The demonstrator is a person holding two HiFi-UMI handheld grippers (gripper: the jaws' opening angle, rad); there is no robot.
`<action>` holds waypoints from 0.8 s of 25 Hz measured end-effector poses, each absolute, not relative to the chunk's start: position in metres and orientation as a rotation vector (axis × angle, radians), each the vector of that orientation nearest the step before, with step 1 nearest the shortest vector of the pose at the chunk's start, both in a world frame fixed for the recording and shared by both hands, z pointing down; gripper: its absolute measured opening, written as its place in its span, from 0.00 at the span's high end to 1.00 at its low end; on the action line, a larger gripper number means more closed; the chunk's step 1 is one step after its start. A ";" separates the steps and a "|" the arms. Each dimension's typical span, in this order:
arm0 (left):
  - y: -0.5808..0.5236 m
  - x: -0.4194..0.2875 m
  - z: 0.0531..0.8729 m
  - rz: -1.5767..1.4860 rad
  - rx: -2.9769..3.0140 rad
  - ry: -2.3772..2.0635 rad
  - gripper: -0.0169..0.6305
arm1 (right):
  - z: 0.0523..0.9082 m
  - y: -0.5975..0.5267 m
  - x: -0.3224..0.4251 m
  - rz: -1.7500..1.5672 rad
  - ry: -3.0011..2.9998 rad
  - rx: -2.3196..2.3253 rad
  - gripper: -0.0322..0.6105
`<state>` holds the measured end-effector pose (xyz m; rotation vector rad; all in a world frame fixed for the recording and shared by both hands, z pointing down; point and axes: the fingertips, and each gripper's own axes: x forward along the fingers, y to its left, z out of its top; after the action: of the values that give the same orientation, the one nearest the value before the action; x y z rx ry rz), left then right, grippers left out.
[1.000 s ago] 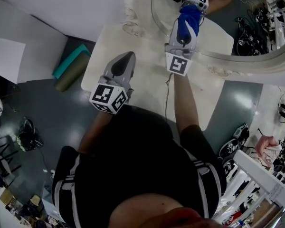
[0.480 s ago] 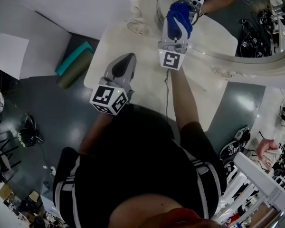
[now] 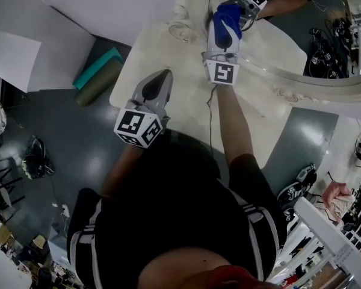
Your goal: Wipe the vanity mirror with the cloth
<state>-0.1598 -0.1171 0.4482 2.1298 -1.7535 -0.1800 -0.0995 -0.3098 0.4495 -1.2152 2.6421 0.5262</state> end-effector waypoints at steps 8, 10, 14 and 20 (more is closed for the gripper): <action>-0.105 -0.160 0.453 -0.171 2.126 -1.753 0.96 | 0.455 -0.306 -0.105 0.328 2.692 -1.115 0.88; -0.103 -0.159 0.452 -0.174 2.130 -1.754 0.96 | 0.449 -0.301 -0.100 0.296 2.675 -1.111 0.89; -0.097 -0.159 0.449 -0.187 2.134 -1.752 0.96 | 0.431 -0.287 -0.089 0.214 2.635 -1.126 0.89; -0.099 -0.149 0.445 -0.209 2.174 -1.718 0.96 | 0.416 -0.267 -0.060 0.083 2.581 -1.208 0.89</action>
<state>-0.1492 -0.0994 0.4454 2.1738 -1.7179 -0.2091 -0.0597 -0.2669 0.4164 -1.2084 2.5810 0.0832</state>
